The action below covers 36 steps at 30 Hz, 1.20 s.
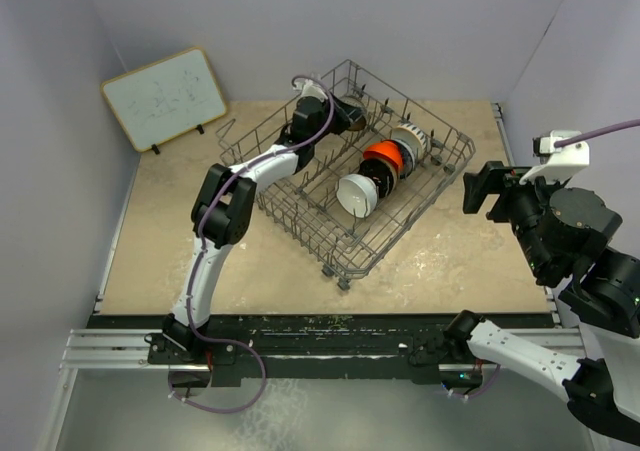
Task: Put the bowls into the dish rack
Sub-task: Place the bowl in the dish rack.
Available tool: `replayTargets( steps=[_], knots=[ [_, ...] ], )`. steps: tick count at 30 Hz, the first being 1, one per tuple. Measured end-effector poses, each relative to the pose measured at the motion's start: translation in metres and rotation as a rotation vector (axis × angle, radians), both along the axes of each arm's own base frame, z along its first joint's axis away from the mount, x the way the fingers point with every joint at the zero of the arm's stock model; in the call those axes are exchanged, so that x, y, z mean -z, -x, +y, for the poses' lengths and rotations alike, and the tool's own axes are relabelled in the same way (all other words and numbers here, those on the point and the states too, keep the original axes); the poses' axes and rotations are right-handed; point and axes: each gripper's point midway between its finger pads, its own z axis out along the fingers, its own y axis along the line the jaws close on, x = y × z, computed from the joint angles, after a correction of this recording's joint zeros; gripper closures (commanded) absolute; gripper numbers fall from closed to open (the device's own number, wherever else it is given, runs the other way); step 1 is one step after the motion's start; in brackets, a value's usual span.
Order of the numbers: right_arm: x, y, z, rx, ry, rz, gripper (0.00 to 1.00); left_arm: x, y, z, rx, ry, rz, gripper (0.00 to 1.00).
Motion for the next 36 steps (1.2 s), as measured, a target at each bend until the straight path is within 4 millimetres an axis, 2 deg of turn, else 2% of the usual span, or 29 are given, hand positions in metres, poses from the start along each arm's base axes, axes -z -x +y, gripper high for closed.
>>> replayTargets(
  steps=[3,11,16,20,24,30,36],
  knots=[
    [-0.001,0.0,0.0,-0.001,0.0,-0.004,0.16,-0.016,0.001,-0.004,0.036,-0.008,-0.082,1.0],
    [-0.001,-0.001,0.0,0.0,0.005,-0.003,0.15,-0.097,0.0,-0.017,0.114,0.072,-0.369,1.0],
    [-0.001,-0.001,0.0,0.001,0.011,-0.003,0.16,-0.119,-0.003,-0.024,0.143,0.089,-0.448,1.0],
    [-0.001,-0.001,-0.001,0.005,0.015,-0.004,0.15,-0.109,-0.008,-0.032,0.167,0.093,-0.458,1.0],
    [-0.001,-0.001,-0.001,0.006,0.017,-0.004,0.15,-0.08,-0.013,-0.037,0.185,0.073,-0.378,1.0],
    [-0.001,-0.001,-0.004,0.02,0.022,-0.006,0.15,-0.082,-0.013,-0.039,0.193,0.086,-0.367,1.0],
    [-0.002,-0.001,-0.005,0.022,0.023,-0.007,0.15,-0.073,-0.018,-0.038,0.173,0.117,-0.279,1.0]
  ],
)
